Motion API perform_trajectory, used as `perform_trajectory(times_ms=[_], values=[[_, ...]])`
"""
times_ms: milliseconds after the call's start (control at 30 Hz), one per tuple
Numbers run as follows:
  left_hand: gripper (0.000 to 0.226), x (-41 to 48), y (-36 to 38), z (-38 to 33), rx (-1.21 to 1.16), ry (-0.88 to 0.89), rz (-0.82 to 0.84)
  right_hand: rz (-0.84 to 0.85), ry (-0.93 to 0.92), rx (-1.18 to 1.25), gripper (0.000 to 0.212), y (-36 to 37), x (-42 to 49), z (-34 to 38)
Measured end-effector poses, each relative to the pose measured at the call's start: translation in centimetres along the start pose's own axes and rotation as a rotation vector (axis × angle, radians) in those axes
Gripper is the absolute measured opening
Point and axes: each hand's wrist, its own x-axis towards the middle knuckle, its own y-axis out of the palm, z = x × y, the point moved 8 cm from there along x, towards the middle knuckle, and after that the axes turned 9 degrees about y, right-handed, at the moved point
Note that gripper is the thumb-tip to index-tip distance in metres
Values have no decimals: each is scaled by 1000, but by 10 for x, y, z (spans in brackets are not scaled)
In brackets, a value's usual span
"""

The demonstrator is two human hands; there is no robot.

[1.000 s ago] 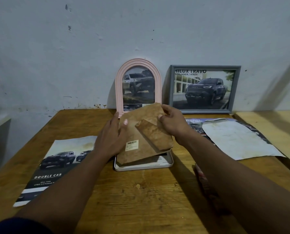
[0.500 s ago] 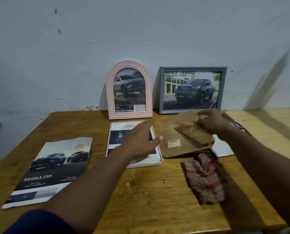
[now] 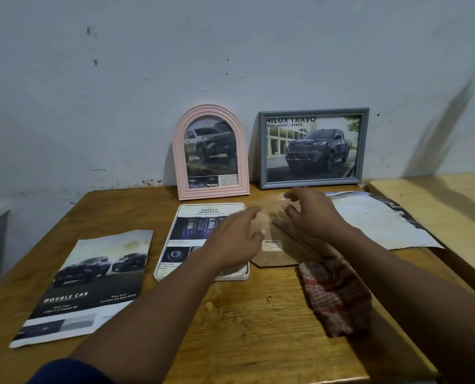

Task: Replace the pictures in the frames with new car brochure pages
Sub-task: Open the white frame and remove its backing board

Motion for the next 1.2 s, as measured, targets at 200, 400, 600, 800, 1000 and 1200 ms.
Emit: perform_trajectory(times_ms=[200,400,600,800,1000,1200], values=[[55,-34,-58,75,18,-213,-234,165,-59,128,48,42,6,78],[59,-70,-59,123,37,-304,-182,232,-50,-53,62,100,5,99],[65,-73,-56,124,97,-329,-220,156,-47,-59,64,103,6,106],[63,-71,-57,120,173,-325,-226,-37,-155,-26,63,84,-5,126],[66,-72,-68,110,195,-313,-257,-136,-290,290,58,53,-17,142],[62,-59,-83,90,105,-224,-323,-49,-144,621,64,16,-6,126]])
